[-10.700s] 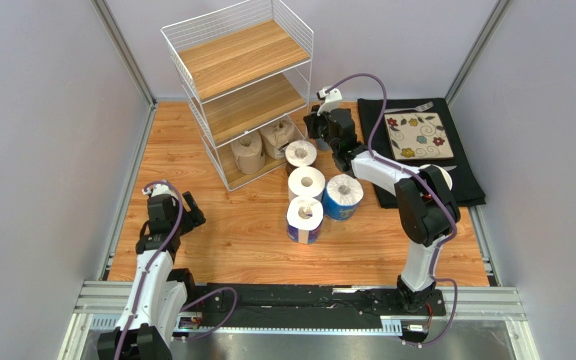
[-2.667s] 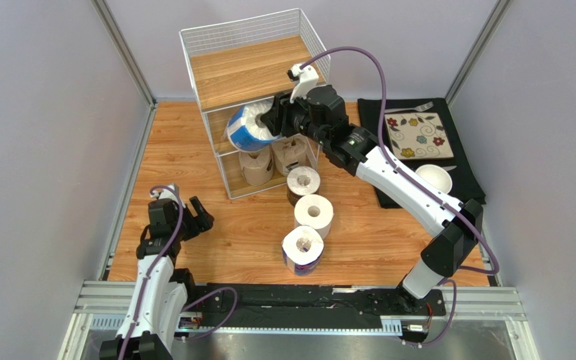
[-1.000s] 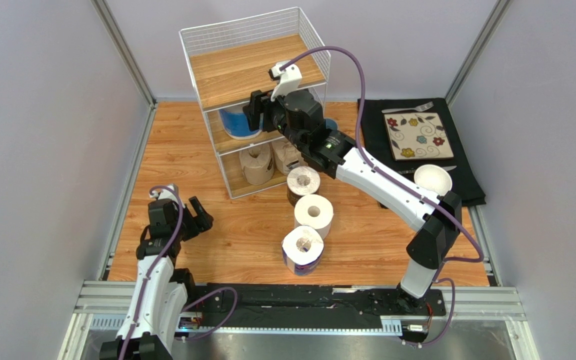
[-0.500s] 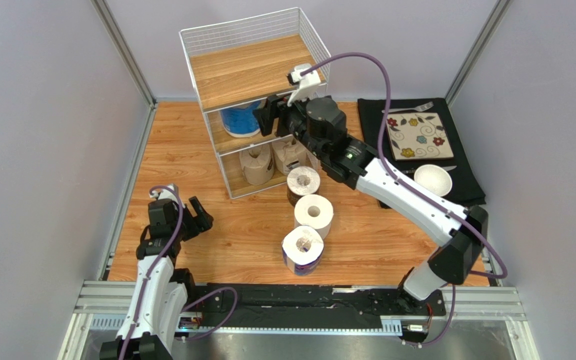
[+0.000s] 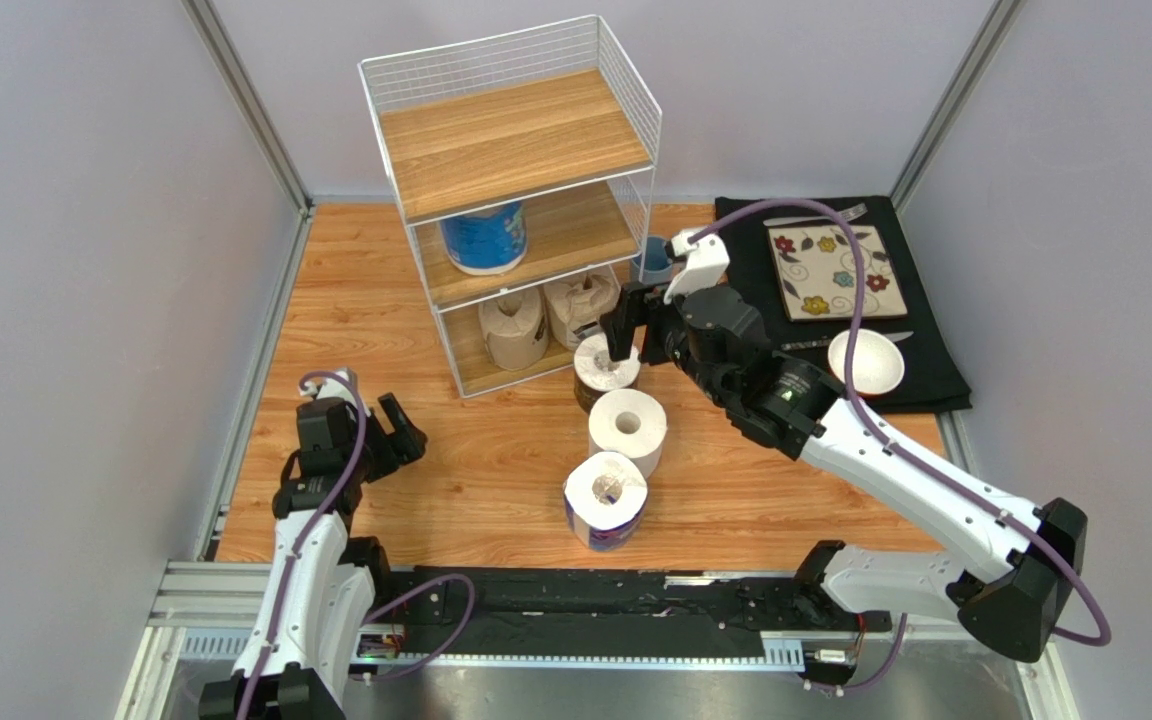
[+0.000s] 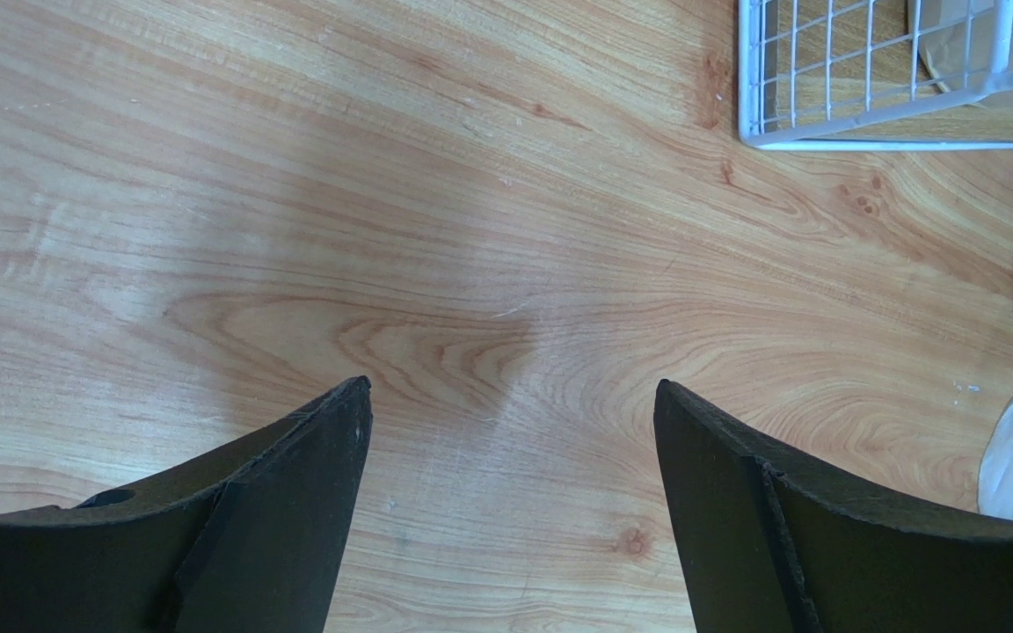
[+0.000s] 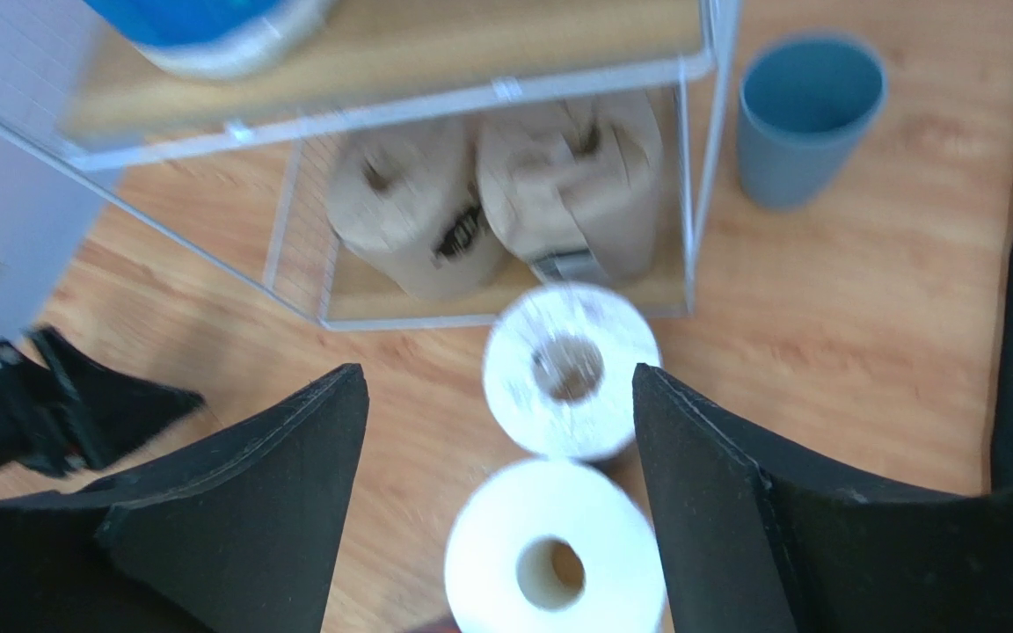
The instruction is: Place and organize the paper towels onto the shelf
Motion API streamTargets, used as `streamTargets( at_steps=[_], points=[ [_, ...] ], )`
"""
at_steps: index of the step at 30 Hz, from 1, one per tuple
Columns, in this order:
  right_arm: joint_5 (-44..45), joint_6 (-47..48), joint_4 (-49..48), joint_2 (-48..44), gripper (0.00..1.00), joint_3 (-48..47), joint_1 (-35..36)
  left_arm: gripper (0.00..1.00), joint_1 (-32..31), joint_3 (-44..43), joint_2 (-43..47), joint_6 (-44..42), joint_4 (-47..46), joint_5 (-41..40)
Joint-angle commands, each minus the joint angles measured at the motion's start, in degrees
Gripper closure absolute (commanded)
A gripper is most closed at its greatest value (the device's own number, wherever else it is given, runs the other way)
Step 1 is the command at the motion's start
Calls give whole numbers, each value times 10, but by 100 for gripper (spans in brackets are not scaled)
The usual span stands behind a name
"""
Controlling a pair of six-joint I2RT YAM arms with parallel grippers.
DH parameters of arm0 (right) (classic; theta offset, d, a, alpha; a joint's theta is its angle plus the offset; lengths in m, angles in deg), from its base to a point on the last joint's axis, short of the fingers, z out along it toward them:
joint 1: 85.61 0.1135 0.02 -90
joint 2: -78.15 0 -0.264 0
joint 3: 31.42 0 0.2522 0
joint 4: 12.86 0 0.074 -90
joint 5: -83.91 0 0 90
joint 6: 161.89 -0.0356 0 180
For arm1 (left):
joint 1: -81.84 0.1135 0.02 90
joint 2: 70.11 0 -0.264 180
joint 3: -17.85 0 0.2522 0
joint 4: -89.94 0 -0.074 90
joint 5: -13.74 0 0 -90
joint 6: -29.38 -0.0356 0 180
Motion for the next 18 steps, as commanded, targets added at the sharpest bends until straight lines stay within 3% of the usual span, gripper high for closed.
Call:
streamTargets(
  at_steps=[1,6,18],
  points=[
    [25,-75,76,5,22,38,-3,13,4,1,-2,1,-3,10],
    [-3,-126,109,54,22,39,-10,13,3,1,-1,5,0,5],
    [-25,-175,121,56,22,80,-29,14,3,2,-2,3,2,-1]
  ],
)
